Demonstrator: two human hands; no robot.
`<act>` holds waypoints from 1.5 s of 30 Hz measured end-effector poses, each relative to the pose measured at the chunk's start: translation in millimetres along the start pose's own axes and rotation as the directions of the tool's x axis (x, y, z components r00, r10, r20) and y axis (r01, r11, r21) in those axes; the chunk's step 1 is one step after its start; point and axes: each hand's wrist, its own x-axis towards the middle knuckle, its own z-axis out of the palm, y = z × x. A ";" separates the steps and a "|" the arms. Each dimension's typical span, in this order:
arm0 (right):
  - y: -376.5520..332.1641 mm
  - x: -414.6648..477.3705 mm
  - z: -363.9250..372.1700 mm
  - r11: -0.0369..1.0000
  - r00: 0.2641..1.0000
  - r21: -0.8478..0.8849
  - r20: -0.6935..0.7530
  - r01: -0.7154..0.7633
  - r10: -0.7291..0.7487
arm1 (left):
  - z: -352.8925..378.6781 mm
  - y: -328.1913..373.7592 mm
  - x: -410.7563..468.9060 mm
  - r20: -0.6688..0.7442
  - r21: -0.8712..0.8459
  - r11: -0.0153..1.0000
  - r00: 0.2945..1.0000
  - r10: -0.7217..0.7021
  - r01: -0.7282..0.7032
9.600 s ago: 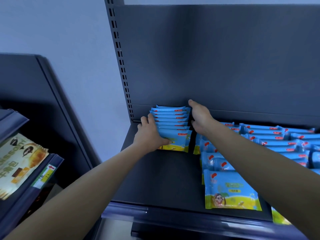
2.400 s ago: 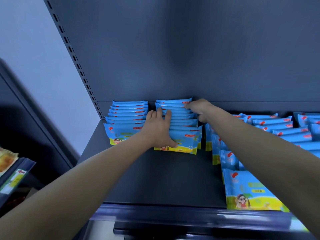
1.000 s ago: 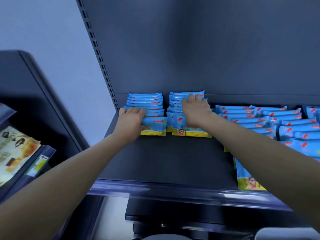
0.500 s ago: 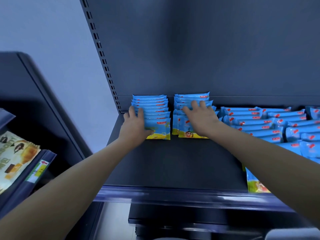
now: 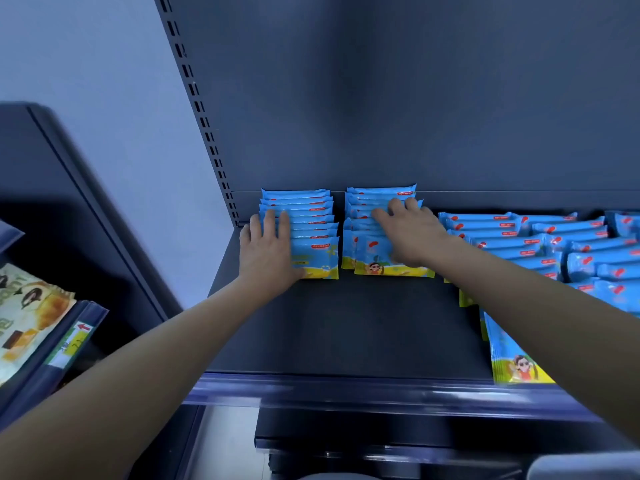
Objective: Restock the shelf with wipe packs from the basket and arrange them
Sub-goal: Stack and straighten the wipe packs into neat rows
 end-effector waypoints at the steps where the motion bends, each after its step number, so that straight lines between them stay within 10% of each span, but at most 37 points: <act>1: 4.9 -1.0 0.1 1.000 1.000 -0.001 0.001 0.008 -0.008 | -0.2 1.8 -0.2 0.013 0.018 1.000 1.000 0.005 -0.005; 10: 26.4 -5.0 4.7 0.994 0.995 0.045 -0.017 0.095 -0.095 | -15.1 49.3 10.2 -0.066 -0.094 0.972 0.975 0.211 -0.217; 21: 61.7 -14.0 -7.6 0.967 0.969 0.167 0.190 -0.191 0.159 | -33.2 86.6 41.4 -0.070 0.009 0.954 0.952 0.298 -0.298; 45: 67.3 0.2 2.9 0.394 0.875 0.792 0.478 -0.466 0.074 | -51.1 78.0 57.5 0.268 -0.412 0.862 0.865 0.425 -0.296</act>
